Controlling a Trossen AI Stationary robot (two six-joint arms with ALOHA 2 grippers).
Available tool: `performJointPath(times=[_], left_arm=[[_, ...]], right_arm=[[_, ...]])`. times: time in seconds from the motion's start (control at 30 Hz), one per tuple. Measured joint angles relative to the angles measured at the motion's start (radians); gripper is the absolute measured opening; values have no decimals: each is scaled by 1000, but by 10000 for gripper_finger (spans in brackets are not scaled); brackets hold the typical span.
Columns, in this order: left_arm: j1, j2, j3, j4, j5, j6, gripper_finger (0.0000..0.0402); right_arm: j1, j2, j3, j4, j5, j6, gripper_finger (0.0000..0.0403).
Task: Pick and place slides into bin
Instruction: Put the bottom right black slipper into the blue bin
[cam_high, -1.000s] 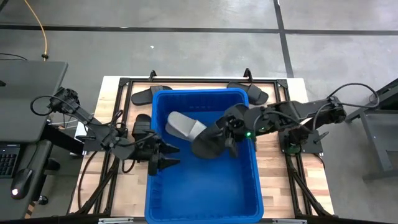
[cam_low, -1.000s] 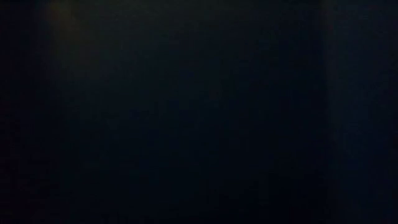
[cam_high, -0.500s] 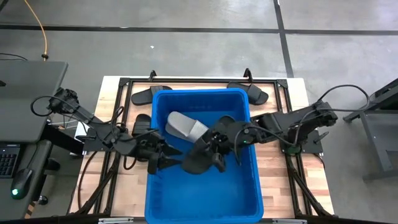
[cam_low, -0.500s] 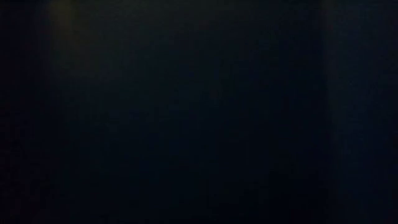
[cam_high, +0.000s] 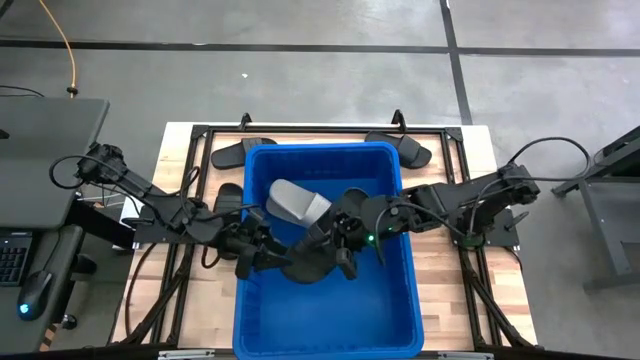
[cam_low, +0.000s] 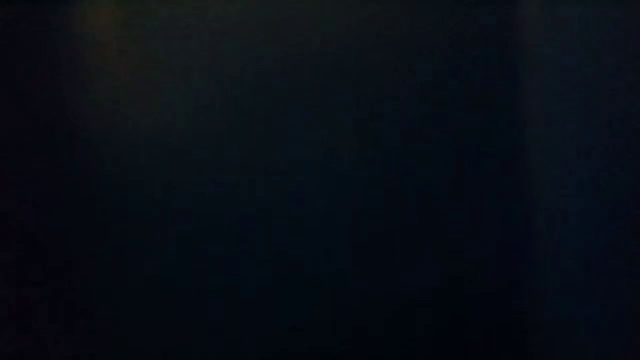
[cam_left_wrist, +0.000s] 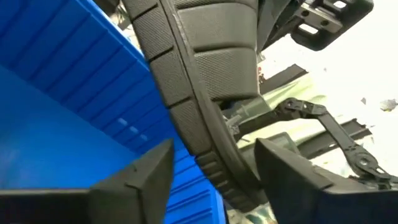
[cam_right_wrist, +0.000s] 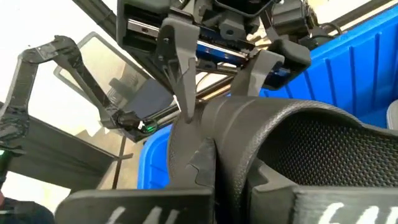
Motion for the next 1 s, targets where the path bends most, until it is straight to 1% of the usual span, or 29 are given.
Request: performJointPath(times=[0.07,0.2,0.23,0.4,0.53,0.67,0.83,0.9,1.0], left_arm=[[0,0,0,4,15,1,165],[-1,7,1,8,41,39,44],[0,8,1,8,46,53,37],[-1,8,1,6,25,94,37],[2,10,-1,-22,24,95,37],[-7,10,-1,-54,17,97,37],[-30,11,-2,-79,45,87,37],[-50,11,-2,-99,16,75,37],[-65,8,-2,-119,-12,79,37]], right_arm=[[0,1,-1,29,-4,-15,0],[1,1,-2,78,-24,-29,0],[0,1,-2,79,-29,-35,0],[-3,1,-2,63,-22,-40,2],[-18,-9,-2,3,21,-38,24],[-35,-25,-1,-23,72,-16,66],[-56,-51,2,-47,115,-18,127],[-65,-64,2,-99,147,-23,150],[-84,-87,2,-139,224,-30,182]])
